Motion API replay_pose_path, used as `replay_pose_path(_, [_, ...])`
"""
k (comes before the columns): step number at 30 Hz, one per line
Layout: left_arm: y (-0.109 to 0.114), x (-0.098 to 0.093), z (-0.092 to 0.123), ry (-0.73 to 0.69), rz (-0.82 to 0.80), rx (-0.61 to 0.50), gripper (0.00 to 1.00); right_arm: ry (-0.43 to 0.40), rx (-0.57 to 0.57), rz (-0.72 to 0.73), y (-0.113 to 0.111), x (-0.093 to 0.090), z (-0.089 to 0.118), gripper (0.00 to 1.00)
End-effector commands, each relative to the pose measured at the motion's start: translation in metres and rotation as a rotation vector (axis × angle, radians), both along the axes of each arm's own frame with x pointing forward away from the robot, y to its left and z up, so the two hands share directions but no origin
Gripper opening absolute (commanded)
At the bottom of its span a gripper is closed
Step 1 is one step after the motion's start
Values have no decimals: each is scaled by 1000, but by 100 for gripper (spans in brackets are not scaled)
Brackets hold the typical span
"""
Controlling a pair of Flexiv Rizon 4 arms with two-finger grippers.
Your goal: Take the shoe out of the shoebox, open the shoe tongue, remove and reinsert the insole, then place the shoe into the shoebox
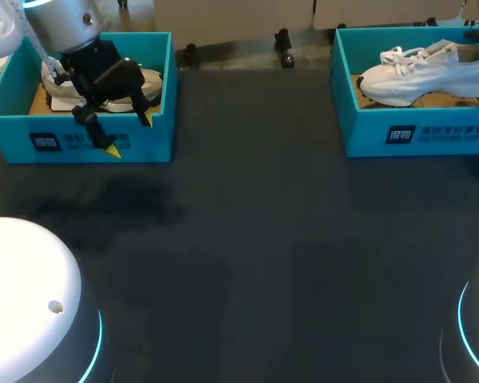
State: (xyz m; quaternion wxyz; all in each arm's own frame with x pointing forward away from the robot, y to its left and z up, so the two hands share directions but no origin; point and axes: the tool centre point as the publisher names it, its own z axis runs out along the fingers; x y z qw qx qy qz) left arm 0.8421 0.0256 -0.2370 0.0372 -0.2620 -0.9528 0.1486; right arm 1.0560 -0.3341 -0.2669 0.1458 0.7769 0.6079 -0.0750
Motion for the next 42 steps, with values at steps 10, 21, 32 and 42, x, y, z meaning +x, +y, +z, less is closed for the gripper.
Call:
replay_pose_path(10, [0, 0, 0, -1, 0, 2, 100, -21, 34, 23, -1, -27, -11, 0])
replay_pose_path(21, [0, 0, 0, -1, 0, 2, 100, -11, 50, 56, 1, -31, -33, 0])
replay_pose_path(32, [0, 0, 0, -1, 0, 2, 100, -2, 60, 73, -2, -23, -43, 0])
replay_pose_path(42, [0, 0, 0, -1, 0, 2, 100, 13, 71, 75, -8, -16, -55, 0])
